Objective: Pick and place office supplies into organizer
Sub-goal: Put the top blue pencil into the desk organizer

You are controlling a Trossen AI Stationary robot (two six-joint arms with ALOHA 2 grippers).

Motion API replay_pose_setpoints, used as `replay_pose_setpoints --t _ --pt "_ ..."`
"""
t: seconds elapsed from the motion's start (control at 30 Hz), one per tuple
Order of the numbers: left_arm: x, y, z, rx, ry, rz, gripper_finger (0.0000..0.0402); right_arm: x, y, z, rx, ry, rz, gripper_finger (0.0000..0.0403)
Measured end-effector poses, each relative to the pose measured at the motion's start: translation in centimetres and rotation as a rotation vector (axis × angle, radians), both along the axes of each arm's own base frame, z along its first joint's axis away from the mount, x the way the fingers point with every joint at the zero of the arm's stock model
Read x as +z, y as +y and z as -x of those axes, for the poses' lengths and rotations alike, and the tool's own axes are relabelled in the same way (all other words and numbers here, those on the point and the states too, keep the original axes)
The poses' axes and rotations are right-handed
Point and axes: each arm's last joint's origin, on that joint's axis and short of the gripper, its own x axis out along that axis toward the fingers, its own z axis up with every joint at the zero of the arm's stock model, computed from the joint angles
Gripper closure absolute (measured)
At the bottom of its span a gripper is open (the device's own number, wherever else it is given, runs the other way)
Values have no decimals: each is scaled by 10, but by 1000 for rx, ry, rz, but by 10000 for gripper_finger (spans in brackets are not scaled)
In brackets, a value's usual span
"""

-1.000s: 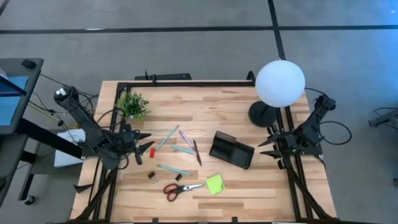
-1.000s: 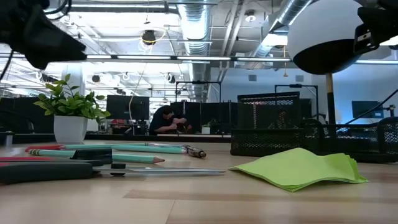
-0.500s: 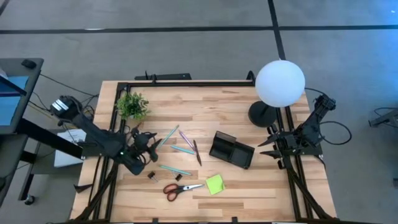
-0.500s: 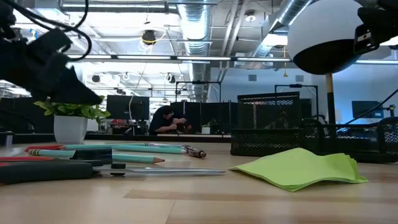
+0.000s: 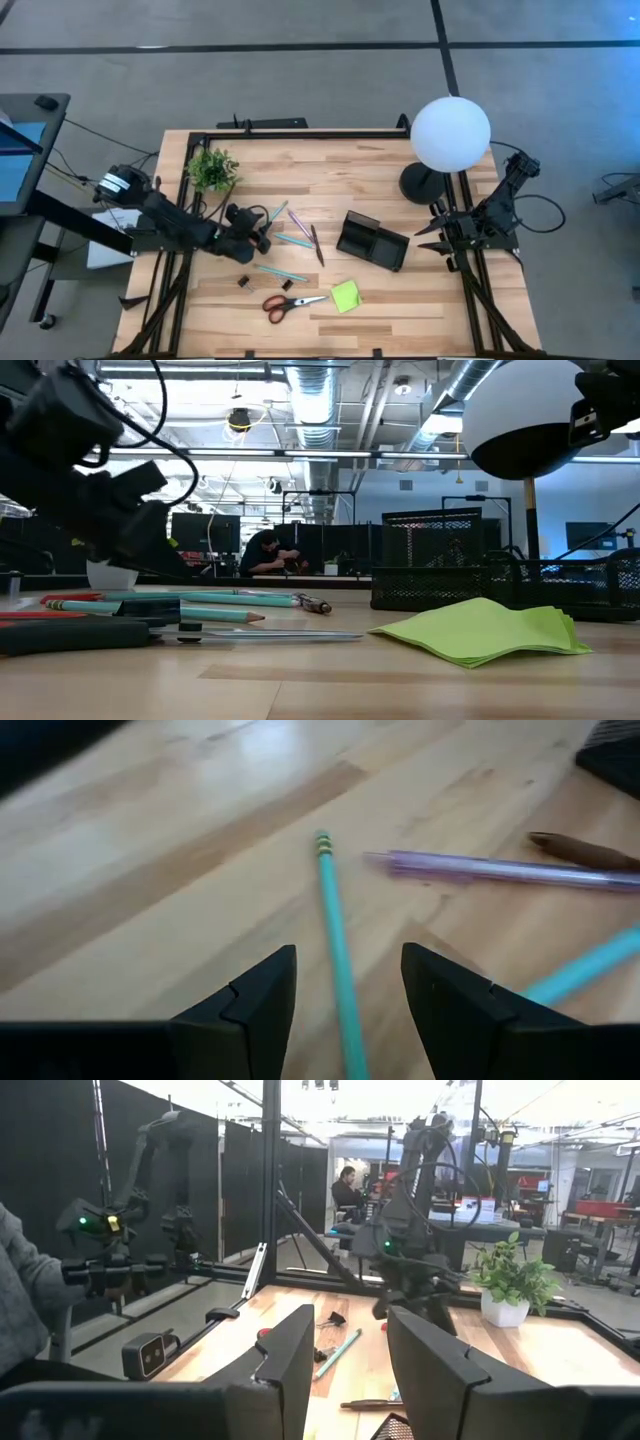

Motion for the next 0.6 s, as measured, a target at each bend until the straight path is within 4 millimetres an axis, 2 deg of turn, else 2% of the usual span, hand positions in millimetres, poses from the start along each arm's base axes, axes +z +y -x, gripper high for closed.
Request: replay_pose_setpoints --t 0.27,0.4,0.6 --pt "-3 4 0 20 3 64 223 0 0 0 0 0 0 278" --pt "-12 0 1 5 36 86 223 0 0 0 0 0 0 278" --pt "-29 -1 -1 85 6 39 223 0 0 0 0 0 0 278"
